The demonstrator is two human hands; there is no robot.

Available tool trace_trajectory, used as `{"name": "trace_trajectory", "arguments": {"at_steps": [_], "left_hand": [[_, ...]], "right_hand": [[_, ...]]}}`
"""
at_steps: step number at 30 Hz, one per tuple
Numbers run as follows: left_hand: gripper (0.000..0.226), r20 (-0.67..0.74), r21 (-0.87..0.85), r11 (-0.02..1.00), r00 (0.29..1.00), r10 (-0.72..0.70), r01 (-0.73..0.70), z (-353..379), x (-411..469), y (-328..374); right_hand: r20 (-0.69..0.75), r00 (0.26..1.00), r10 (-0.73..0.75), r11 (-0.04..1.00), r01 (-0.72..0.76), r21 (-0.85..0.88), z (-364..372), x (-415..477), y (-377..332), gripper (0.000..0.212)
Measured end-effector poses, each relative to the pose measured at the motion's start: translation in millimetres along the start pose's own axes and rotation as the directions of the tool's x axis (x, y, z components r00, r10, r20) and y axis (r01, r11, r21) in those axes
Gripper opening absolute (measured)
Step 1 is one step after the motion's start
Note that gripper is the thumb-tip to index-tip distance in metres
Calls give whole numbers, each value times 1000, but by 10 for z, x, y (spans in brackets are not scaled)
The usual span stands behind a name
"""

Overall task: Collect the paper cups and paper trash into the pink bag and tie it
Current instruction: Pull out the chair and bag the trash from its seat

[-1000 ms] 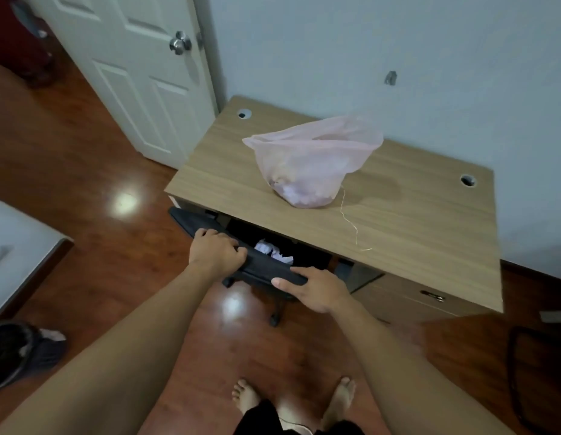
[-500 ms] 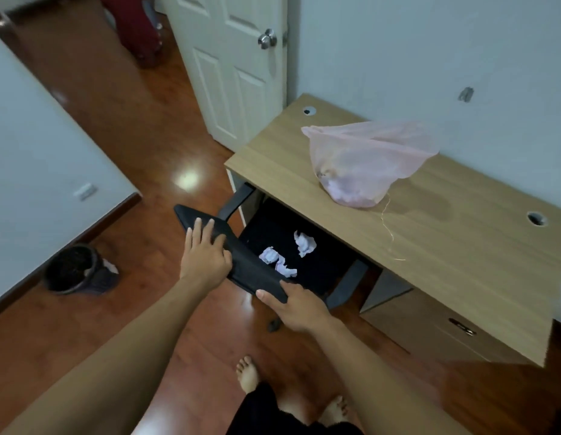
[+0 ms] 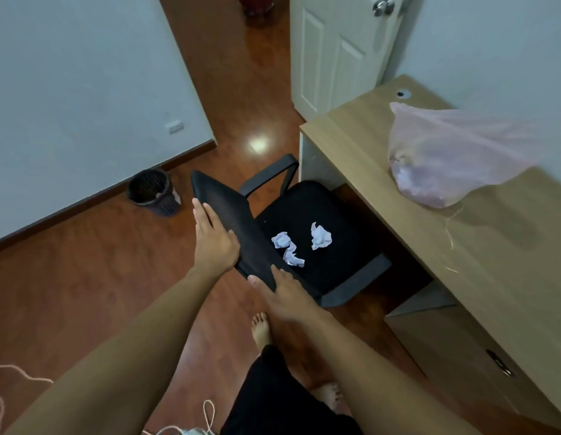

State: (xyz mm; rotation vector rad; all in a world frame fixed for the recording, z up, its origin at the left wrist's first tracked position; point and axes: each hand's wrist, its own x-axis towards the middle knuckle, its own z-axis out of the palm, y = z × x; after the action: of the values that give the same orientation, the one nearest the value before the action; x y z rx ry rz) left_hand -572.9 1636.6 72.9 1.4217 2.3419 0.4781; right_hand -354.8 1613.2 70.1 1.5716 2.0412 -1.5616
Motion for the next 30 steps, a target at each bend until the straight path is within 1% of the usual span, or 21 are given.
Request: {"name": "trace_trajectory", "arguments": {"at_steps": [4, 8, 10, 13, 14, 16, 18, 20, 23, 24, 26, 27, 30], "left_hand": [[85, -31, 28, 999, 999, -32, 33, -93, -31, -145], [83, -55, 148, 987, 997, -56, 64, -187, -3, -179], [83, -37, 208, 976, 998, -50, 57, -225, 20, -206], [85, 4, 296, 952, 997, -81, 77, -279, 109, -228], [87, 16, 348, 933, 994, -109, 97, -301, 153, -206], [95, 52, 453, 879, 980, -193, 149, -371, 258, -74], [103, 72, 491, 850, 964, -256, 189, -457, 404, 129], [99, 90, 449, 873, 962, -257, 191, -542, 591, 310], [80, 124, 363, 930, 986, -113, 61, -561, 952, 472], [74, 156, 306, 952, 985, -71, 20, -551, 1089, 543], [57, 223, 135, 991, 975, -12, -19, -520, 1352, 747], [50, 258, 62, 997, 966, 17, -34, -505, 1455, 883], [38, 367, -84, 995, 927, 77, -49, -461, 1666, 1346]], "right_hand": [[60, 998, -27, 999, 28, -29, 125, 16, -102, 118], [97, 994, -43, 999, 45, -13, 183, 58, -185, 117], [105, 993, -62, 998, 63, -4, 173, 64, -227, 117], [98, 990, -101, 995, 99, 31, 84, 136, -261, 118], [99, 989, -110, 994, 107, 31, 19, 169, -261, 112], [95, 988, -124, 990, 116, 79, -167, 245, -245, 80], [80, 991, -110, 986, 99, 136, -451, 305, -242, 59], [38, 996, -79, 988, 73, 137, -814, 380, -216, 48], [-94, 995, -41, 994, 50, 101, -1403, 544, -137, 44], [-151, 988, -34, 995, 48, 88, -1615, 590, -114, 44], [-249, 968, -19, 995, 44, 95, -2035, 641, -39, 41], [-302, 953, -6, 994, 40, 106, -2235, 644, -1, 39], [-443, 896, 33, 987, 39, 154, -2813, 626, 123, 36]]}}
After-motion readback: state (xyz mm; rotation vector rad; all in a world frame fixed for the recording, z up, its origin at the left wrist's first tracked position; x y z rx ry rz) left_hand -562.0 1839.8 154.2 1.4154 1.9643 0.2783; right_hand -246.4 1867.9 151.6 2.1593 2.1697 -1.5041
